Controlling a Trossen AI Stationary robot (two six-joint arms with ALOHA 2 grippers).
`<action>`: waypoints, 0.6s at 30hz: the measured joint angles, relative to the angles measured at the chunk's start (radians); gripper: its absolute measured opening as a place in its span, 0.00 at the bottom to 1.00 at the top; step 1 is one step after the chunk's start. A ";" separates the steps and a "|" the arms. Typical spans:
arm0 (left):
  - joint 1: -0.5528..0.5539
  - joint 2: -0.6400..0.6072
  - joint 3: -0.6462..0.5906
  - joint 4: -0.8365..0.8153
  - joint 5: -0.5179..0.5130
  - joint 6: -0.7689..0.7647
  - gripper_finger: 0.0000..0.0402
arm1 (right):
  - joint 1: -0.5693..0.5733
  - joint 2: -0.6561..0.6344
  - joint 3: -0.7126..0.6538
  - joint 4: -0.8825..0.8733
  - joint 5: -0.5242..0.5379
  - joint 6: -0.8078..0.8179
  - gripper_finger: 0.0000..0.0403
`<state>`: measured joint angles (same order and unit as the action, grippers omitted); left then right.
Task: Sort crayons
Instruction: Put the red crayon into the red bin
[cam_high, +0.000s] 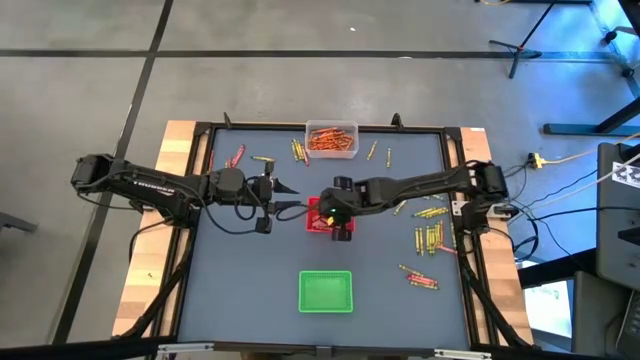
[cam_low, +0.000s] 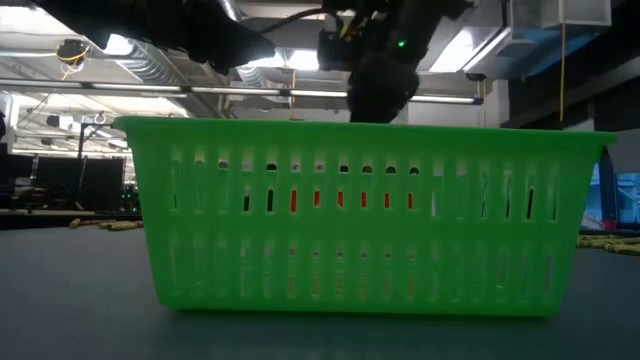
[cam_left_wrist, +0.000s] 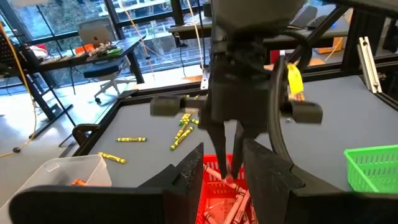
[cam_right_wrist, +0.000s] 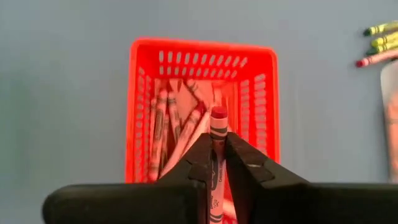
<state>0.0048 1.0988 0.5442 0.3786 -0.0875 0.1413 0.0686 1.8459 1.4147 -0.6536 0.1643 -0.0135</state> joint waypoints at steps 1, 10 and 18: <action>0.000 0.000 0.000 0.000 0.000 0.000 0.25 | 0.000 0.010 0.001 0.013 0.001 0.000 0.09; 0.000 0.000 0.000 0.000 0.000 0.000 0.25 | 0.002 0.059 0.000 0.030 -0.024 -0.019 0.15; 0.000 0.000 0.000 0.002 0.000 -0.001 0.25 | 0.004 0.057 0.000 0.026 -0.025 -0.025 0.39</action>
<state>0.0051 1.0988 0.5442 0.3809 -0.0875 0.1406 0.0722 1.9024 1.4147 -0.6276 0.1392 -0.0387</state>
